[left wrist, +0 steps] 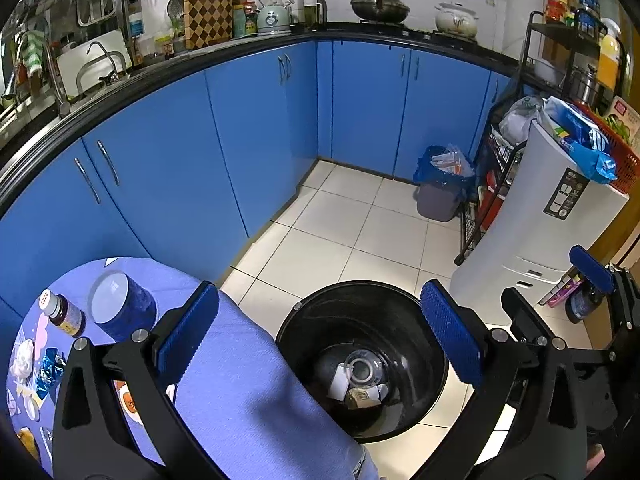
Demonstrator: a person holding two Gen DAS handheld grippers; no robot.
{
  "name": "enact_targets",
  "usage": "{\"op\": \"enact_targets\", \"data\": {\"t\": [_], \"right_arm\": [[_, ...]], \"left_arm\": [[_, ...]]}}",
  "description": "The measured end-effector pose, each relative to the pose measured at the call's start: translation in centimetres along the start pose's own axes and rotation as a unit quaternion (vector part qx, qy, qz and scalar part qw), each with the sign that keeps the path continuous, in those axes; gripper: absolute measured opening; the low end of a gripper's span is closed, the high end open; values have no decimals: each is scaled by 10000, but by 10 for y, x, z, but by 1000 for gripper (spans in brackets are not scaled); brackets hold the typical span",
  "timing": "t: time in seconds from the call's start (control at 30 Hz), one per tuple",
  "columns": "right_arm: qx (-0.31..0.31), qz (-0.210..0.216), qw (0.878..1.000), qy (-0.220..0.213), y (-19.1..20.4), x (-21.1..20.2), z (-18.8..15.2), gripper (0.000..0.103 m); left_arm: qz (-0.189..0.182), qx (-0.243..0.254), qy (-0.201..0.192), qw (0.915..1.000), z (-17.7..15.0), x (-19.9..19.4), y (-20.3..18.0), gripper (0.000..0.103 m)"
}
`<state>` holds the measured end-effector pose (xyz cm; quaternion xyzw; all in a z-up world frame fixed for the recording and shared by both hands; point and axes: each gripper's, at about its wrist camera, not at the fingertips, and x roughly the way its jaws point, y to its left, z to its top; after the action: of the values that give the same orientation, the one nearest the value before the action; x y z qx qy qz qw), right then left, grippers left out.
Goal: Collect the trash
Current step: 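Carry lid and carton over the black bin and open both tools, then move both tools back over the table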
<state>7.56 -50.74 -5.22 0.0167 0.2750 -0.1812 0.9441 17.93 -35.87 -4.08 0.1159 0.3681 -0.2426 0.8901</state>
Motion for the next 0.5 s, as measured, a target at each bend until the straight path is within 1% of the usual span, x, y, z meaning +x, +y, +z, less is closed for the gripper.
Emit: {"op": "enact_targets", "data": {"t": [0.3,0.5], "right_arm": [[-60,105,9999,28,9,-5,2,95],[-126,323,9994,-26,27,-16,7,95]], "left_arm": [[15,-60,-36,10000,-4,-10,10,99],[80,-263,-104,9996,-11,-26,29,100]]}}
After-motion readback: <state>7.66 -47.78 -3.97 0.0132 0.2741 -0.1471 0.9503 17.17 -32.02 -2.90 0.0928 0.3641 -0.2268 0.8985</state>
